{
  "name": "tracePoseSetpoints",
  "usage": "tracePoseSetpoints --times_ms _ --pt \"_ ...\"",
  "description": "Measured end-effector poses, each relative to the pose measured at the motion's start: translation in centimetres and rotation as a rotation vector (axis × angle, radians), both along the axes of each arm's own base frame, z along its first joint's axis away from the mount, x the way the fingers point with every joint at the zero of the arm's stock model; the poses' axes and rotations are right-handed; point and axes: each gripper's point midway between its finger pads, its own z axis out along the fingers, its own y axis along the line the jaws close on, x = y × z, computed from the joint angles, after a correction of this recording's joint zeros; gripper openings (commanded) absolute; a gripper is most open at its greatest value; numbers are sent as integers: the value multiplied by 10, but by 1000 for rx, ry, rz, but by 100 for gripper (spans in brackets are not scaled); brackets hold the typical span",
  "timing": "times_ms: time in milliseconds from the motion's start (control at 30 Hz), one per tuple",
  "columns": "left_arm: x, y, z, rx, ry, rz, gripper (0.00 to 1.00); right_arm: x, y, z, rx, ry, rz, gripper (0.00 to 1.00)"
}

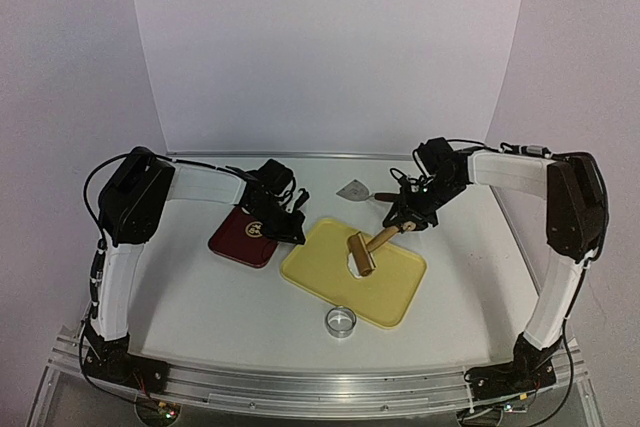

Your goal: Roll out the dumpling wrappers from the dough

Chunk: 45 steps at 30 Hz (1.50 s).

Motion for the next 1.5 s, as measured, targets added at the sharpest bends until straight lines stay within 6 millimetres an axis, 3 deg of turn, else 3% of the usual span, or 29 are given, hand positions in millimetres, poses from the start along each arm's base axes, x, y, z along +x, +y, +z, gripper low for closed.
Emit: tracePoseSetpoints --times_ms 700,933,1000,1200,1333,1500 --pt "1 0 1 3 0 2 0 -1 22 -4 13 -20 43 0" --pt "0 -4 2 3 5 1 0 -10 62 -21 77 6 86 0" --pt "0 -4 1 4 6 1 0 -11 65 -20 79 6 84 0" --pt "0 -4 2 4 5 2 0 -11 66 -5 92 -28 105 0" --pt "1 -6 2 4 6 -1 0 -21 62 5 82 -40 182 0" --pt "3 -12 2 -3 4 1 13 -41 61 19 105 15 257 0"
